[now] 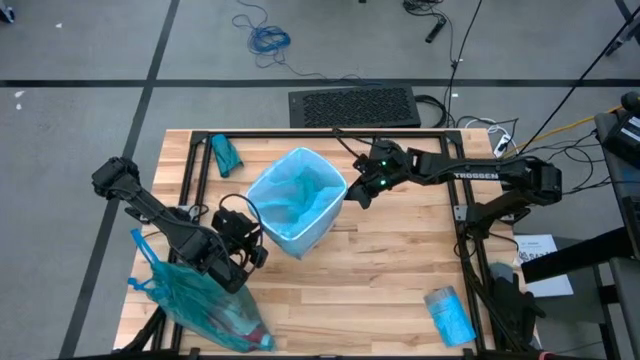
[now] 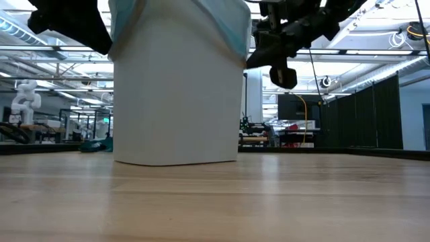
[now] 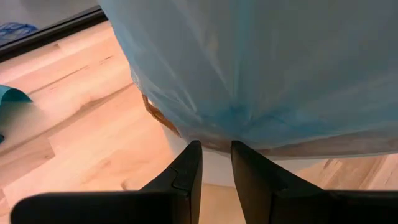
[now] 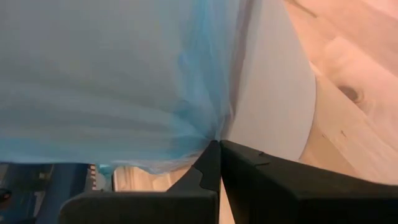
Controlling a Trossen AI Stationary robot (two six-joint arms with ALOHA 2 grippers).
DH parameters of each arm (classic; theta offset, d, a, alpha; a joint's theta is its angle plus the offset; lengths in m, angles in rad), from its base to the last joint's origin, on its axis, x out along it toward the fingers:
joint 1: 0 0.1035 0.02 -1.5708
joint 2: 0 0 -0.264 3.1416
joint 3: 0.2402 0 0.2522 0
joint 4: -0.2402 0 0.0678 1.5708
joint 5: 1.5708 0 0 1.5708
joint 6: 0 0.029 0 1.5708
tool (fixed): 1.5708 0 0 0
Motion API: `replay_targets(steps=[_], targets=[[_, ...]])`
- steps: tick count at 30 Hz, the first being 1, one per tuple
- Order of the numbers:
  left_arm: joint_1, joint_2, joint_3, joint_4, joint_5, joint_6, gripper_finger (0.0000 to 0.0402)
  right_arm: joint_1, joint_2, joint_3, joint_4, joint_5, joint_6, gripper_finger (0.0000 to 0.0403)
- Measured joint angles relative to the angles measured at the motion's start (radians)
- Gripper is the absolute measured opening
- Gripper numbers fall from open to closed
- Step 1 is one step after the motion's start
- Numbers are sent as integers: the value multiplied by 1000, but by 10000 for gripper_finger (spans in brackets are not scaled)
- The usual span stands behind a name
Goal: Place trash/remove bag and relplace
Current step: Insert the new blue trash bag into the white trash bin
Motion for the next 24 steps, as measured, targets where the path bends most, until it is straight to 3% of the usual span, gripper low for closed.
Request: replay_targets(steps=[17, 24], targets=[[-5, 0, -1, 8, 27, 0, 83, 6, 17, 0, 23, -3, 19, 3], [-24, 0, 21, 8, 36, 0, 83, 22, 12, 0, -6, -5, -11, 73]])
